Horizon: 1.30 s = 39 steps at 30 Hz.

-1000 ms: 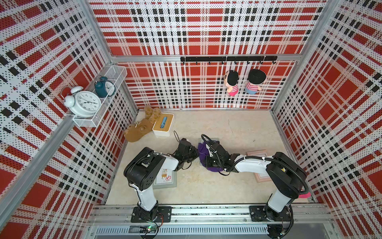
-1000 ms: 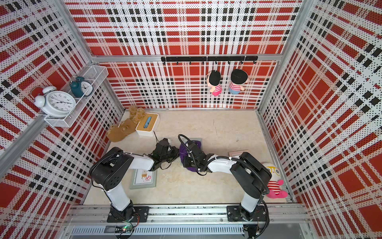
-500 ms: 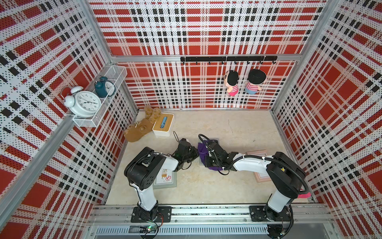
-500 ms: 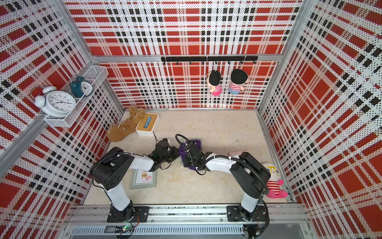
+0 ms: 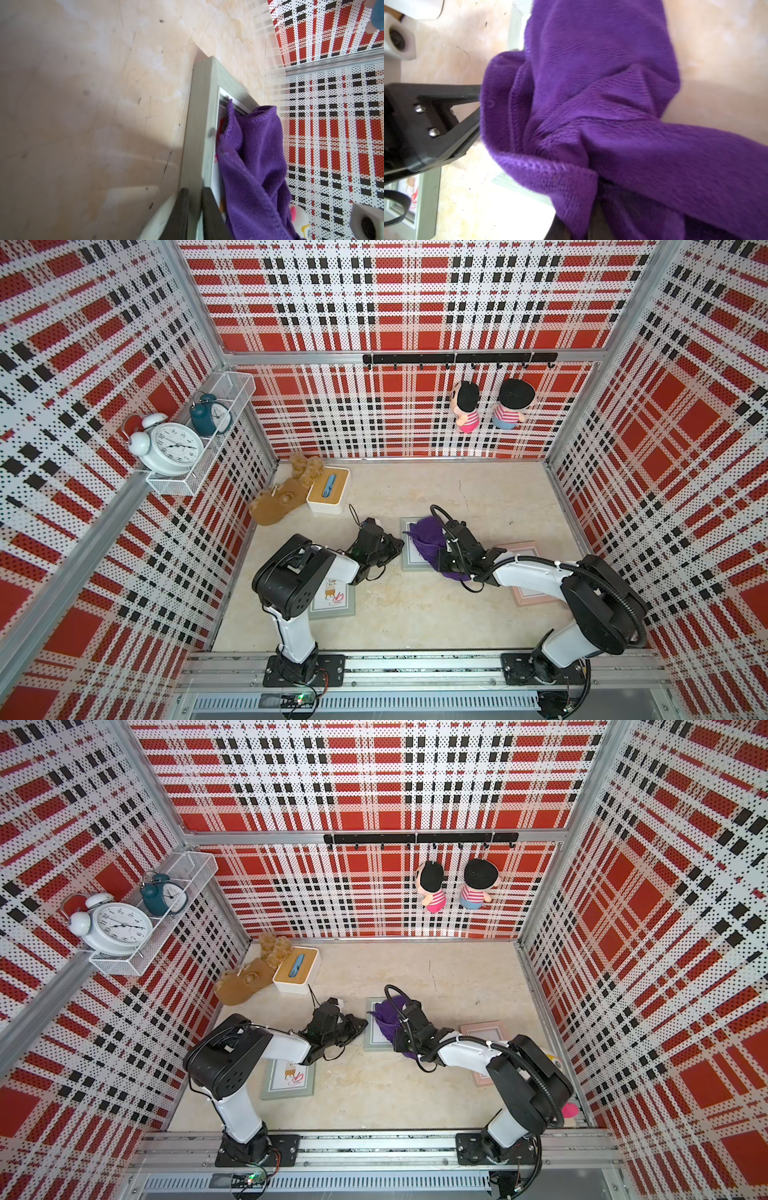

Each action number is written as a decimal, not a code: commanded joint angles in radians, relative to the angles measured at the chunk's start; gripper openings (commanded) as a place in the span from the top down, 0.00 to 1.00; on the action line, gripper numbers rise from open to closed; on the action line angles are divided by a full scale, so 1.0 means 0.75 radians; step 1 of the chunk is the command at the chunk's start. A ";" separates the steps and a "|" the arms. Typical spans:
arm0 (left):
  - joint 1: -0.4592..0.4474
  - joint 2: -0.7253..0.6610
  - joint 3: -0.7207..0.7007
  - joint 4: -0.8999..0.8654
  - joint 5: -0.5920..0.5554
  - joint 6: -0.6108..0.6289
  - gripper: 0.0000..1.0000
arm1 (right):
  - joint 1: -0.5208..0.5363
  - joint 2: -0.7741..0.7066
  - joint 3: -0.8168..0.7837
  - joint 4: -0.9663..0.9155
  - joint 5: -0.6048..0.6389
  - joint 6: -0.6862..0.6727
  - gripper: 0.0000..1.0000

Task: Wipe the picture frame with a cloth
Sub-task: Wipe the dirt from the picture frame.

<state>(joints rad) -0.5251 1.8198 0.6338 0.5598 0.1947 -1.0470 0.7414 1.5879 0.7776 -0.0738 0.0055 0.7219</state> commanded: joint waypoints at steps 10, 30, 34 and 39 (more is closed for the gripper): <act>-0.011 0.128 -0.064 -0.365 -0.083 0.003 0.85 | 0.111 0.147 0.012 -0.061 0.013 0.028 1.00; -0.027 0.138 -0.064 -0.366 -0.082 0.003 0.85 | 0.118 0.127 -0.001 0.005 -0.059 0.041 1.00; -0.026 0.137 -0.066 -0.365 -0.082 0.010 0.86 | -0.078 -0.036 -0.179 -0.070 0.020 -0.021 1.00; -0.024 0.137 -0.064 -0.368 -0.080 0.016 0.86 | -0.097 -0.089 -0.162 -0.065 -0.009 -0.052 1.00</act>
<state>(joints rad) -0.5385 1.8347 0.6407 0.5808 0.1909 -1.0462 0.6468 1.4918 0.6544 -0.0071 -0.0101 0.6994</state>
